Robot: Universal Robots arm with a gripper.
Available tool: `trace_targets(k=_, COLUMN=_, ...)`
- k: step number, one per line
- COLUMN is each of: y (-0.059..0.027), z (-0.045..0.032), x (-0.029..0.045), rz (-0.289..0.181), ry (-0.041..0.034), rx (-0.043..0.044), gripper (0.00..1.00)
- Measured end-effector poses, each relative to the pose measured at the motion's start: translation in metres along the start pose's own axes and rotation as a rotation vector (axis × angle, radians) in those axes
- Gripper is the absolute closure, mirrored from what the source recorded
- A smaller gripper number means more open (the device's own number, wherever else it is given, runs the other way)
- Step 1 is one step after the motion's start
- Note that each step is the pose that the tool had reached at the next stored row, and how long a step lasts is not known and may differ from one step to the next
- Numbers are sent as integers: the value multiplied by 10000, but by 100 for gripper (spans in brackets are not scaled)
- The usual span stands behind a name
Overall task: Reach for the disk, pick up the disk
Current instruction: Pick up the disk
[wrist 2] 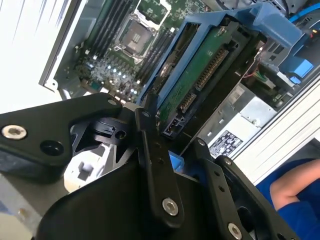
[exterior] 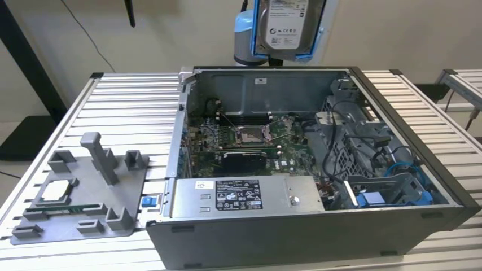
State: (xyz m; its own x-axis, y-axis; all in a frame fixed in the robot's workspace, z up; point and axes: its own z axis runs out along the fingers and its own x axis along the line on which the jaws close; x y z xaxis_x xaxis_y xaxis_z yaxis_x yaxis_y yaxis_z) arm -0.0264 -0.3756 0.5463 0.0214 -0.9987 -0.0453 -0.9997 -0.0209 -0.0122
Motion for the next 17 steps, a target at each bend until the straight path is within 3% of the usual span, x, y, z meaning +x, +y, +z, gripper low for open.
trace_targets(k=17, y=-299, z=4, x=6, rz=0, ry=-14, rx=0, gripper=100)
